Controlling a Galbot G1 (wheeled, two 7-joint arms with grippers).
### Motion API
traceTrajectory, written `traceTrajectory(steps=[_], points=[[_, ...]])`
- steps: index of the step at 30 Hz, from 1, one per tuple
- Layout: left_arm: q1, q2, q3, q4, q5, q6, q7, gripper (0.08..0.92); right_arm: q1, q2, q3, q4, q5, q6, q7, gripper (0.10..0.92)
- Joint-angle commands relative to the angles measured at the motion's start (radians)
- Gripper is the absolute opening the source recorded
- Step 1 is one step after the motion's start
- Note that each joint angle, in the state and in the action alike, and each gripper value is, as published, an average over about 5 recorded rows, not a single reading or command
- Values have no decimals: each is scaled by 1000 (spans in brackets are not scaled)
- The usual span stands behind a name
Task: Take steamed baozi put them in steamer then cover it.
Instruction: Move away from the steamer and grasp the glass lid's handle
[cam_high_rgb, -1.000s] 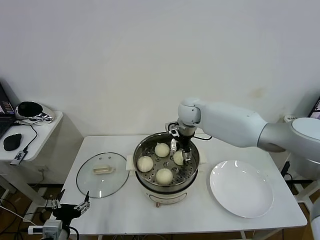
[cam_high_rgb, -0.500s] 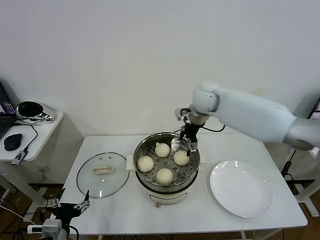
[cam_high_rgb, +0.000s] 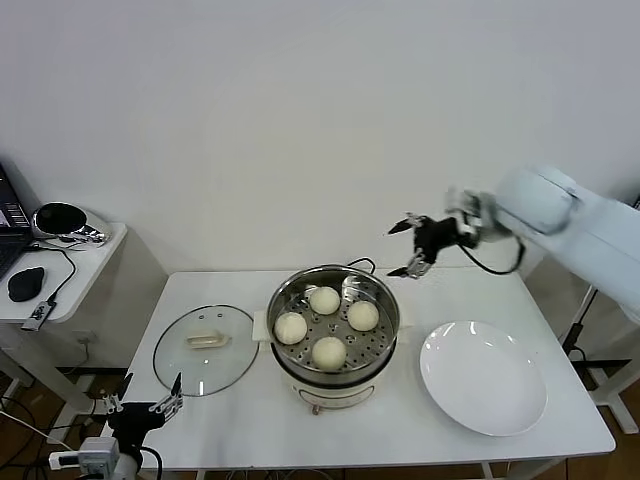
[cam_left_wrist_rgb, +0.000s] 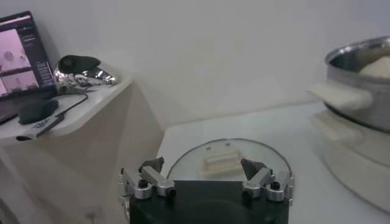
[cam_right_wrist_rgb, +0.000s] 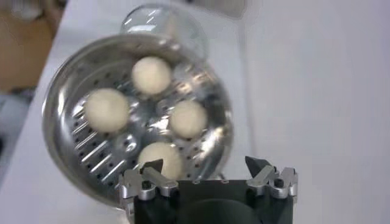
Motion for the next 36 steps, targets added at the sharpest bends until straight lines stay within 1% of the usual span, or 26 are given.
traceTrajectory(steps=[1,5,7,10,15,19,22,25,28,30,32,34,36], points=[[3,-8,14,-9,-27,-8,-16,823,-1099,-157,1130,197,119,100,419,823],[22,0,13,-11,34,-30,9,823,-1391,15,1414,241,100,133,482,823],[29,9,7,-13,49,-41,15,823,-1500,112,1491,262,89,166,513,823],[21,24,-2,-4,52,-44,15,823,-1607,260,1528,276,80,221,572,823],[6,40,-1,26,123,-71,14,823,-1678,458,1522,241,88,318,643,823],[-3,48,11,56,215,-118,11,823,-1712,569,1511,212,110,363,666,823],[-16,65,24,96,293,-192,5,823,-1726,635,1495,182,128,379,668,823],[-31,80,41,135,421,-258,-4,823,-1734,701,1489,157,126,387,656,823],[-47,90,62,155,573,-284,-23,823,-1754,731,1489,159,117,390,644,823],[-57,102,83,167,668,-298,-44,823,-1764,728,1489,163,106,392,638,823],[-71,118,112,191,798,-325,-98,823,-1768,718,1491,168,98,390,634,823],[-91,137,150,230,963,-348,-198,823,-1769,711,1492,175,90,387,634,823],[-119,153,191,289,1136,-364,-333,823,-1769,710,1493,182,78,386,633,823]])
